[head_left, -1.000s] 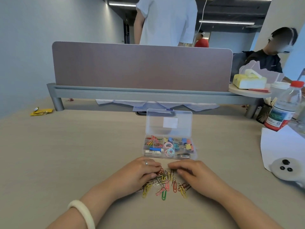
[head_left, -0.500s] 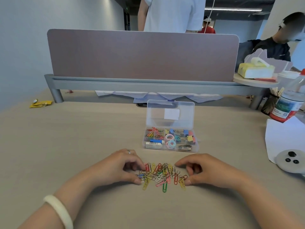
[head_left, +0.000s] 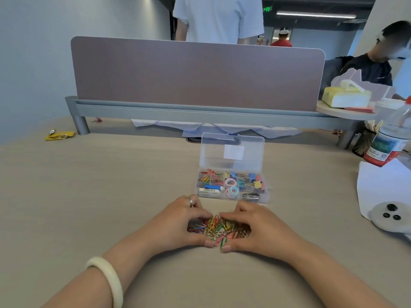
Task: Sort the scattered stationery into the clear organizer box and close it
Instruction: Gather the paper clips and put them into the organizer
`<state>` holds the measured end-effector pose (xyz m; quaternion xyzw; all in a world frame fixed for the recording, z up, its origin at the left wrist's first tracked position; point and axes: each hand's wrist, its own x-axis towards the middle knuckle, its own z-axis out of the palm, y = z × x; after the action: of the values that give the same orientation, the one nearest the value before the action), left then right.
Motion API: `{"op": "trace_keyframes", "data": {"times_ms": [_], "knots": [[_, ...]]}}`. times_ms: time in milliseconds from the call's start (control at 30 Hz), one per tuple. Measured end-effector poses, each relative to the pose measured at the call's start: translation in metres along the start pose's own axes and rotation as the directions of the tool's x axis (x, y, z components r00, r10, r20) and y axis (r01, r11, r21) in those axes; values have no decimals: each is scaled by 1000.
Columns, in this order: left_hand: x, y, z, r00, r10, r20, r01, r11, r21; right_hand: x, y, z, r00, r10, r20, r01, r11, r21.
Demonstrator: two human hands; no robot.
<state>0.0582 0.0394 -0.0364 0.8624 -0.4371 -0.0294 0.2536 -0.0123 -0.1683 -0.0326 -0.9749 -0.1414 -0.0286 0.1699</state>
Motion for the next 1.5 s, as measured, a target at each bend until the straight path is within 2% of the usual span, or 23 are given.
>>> {"op": "trace_keyframes", "data": {"times_ms": [100,167,467,633,833,933,1133,1267,1400,1500], "knots": [[2,2,2,999,34,-14,-35,999,-42,0,-1,4,998,-27,-58,33,992,123],[2,4,3,998,52,-24,-53,998,-38,0,-3,5,995,-26,-92,39,989,144],[2,10,7,994,78,-79,-72,994,77,1,-13,5,985,-84,-148,76,995,-62],[5,10,8,991,70,-115,-65,997,43,0,-11,4,982,-75,-175,63,995,-72],[4,5,8,991,-2,-134,-10,996,-88,-2,-4,1,982,20,-185,-7,997,74],[5,3,8,986,-8,-168,-13,992,-126,-4,-2,-1,978,108,-181,-67,973,221],[6,5,5,971,-68,-231,12,972,-237,-4,-2,-10,948,252,-195,-120,849,515],[7,4,5,964,-103,-244,33,960,-277,8,-6,-18,923,343,-174,-132,708,694],[7,3,4,962,-130,-241,52,952,-303,43,-13,-38,906,373,-198,-109,659,744],[7,2,2,964,-130,-233,58,954,-293,78,-11,-46,892,385,-237,-126,716,687]]}}
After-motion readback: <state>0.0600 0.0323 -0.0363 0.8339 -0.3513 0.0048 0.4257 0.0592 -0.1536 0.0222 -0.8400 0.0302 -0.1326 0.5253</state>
